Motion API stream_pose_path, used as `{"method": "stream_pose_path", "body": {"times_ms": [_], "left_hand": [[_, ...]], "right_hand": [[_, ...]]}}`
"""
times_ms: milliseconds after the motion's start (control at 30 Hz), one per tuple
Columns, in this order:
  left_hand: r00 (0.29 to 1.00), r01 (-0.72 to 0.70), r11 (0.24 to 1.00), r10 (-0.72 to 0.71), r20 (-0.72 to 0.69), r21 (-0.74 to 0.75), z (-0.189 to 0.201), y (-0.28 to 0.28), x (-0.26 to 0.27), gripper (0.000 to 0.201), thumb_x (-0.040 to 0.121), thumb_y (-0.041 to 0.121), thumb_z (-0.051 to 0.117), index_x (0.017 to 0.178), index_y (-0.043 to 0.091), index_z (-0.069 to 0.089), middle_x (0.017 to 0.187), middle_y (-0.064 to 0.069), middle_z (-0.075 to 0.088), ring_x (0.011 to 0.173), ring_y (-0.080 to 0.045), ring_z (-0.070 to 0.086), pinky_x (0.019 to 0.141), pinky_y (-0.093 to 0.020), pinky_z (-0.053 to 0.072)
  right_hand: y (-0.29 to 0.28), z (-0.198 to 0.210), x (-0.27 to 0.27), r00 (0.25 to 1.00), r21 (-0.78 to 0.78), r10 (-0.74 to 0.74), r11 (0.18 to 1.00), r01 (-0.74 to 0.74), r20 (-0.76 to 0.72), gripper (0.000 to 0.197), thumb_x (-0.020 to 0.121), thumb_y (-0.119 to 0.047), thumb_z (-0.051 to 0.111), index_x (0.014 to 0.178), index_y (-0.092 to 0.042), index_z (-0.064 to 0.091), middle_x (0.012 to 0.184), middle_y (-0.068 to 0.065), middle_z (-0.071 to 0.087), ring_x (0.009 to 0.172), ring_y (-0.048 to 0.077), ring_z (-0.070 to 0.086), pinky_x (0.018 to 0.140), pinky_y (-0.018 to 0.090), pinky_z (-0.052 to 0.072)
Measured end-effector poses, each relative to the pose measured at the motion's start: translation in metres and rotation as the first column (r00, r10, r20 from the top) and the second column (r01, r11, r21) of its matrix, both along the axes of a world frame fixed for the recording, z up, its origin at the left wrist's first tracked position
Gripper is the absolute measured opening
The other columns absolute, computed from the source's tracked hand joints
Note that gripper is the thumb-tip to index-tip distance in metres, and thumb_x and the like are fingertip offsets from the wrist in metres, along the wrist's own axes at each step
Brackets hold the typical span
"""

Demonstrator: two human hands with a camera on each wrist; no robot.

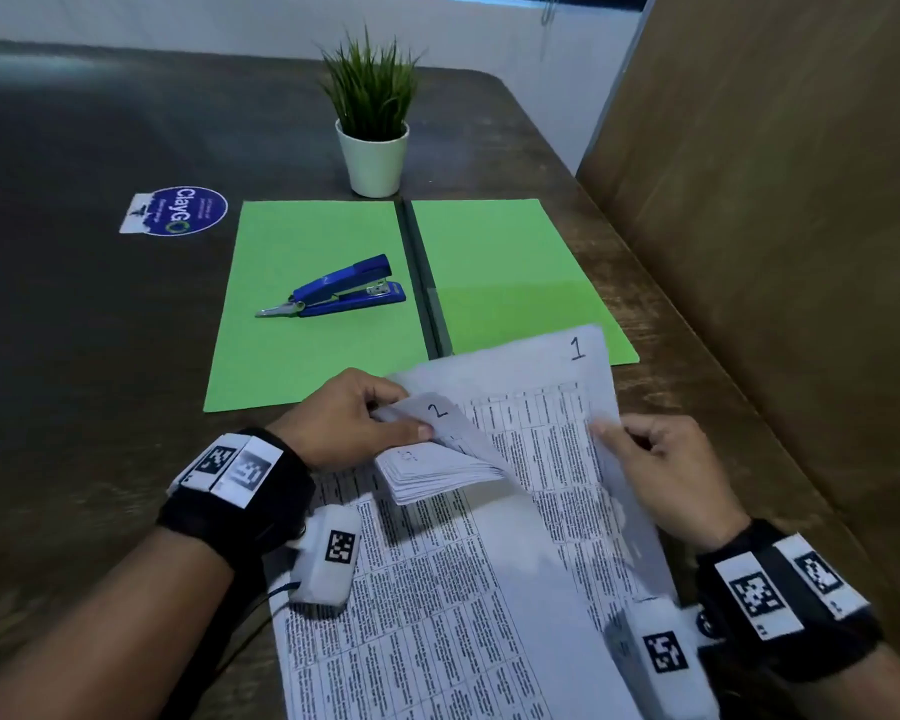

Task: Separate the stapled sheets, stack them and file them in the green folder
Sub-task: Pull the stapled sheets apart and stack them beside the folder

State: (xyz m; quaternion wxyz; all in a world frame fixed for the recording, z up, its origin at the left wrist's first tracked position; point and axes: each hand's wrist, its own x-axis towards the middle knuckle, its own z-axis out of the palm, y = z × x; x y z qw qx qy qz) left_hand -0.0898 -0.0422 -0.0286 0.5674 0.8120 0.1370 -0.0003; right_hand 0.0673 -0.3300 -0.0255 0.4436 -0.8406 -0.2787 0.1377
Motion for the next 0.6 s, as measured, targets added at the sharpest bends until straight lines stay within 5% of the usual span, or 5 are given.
{"method": "stream_pose_path", "body": {"times_ms": [167,267,400,500,600], "left_hand": [[0.999,0.001,1.0,-0.001,-0.042,-0.002,0.001,0.001,0.008,0.042,0.063,0.056,0.081,0.083,0.02,0.081,0.084,-0.004,0.078,0.083,-0.034,0.073,0.087,-0.049,0.056],[0.998,-0.006,1.0,0.007,-0.068,0.018,0.002,0.001,0.014,0.022,0.071,0.046,0.08,0.073,0.023,0.079,0.075,0.003,0.076,0.066,-0.017,0.067,0.074,-0.033,0.051],[0.993,-0.021,0.998,0.026,-0.113,0.051,0.001,0.001,0.017,0.021,0.087,0.026,0.076,0.066,0.028,0.078,0.072,0.005,0.076,0.062,-0.008,0.065,0.071,-0.028,0.048],[0.99,-0.022,0.999,0.026,-0.139,0.032,0.004,0.0,0.016,0.014,0.089,0.025,0.074,0.079,0.018,0.08,0.081,-0.002,0.078,0.07,-0.014,0.07,0.077,-0.03,0.05],[0.988,-0.035,0.998,0.041,-0.148,0.045,0.004,-0.001,0.017,0.015,0.09,0.026,0.073,0.085,0.013,0.079,0.083,-0.003,0.078,0.079,-0.023,0.073,0.082,-0.034,0.053]], "right_hand": [[-0.018,0.019,-0.001,0.967,-0.311,0.22,0.917,-0.251,-0.13,0.029,0.092,-0.039,0.066,0.082,-0.013,0.076,0.077,-0.014,0.072,0.072,0.001,0.066,0.07,0.026,0.049],[-0.028,0.031,0.015,1.0,-0.241,0.012,0.97,-0.018,-0.028,0.029,0.092,-0.02,0.068,0.067,-0.008,0.069,0.059,-0.004,0.062,0.056,0.005,0.051,0.061,0.025,0.041],[-0.025,0.062,0.029,0.988,-0.262,0.094,0.957,-0.123,-0.12,0.01,0.088,-0.022,0.073,0.097,-0.027,0.074,0.091,-0.014,0.076,0.08,-0.006,0.068,0.069,0.009,0.049],[-0.026,0.043,0.032,0.981,-0.486,0.157,0.852,-0.194,-0.117,0.009,0.089,-0.02,0.074,0.093,-0.014,0.076,0.094,-0.003,0.077,0.091,0.009,0.071,0.079,0.026,0.053],[-0.028,0.045,0.042,0.996,-0.338,-0.08,0.939,0.061,-0.043,0.023,0.088,-0.013,0.074,0.071,0.002,0.067,0.069,0.014,0.065,0.061,0.015,0.056,0.061,0.03,0.043]]}}
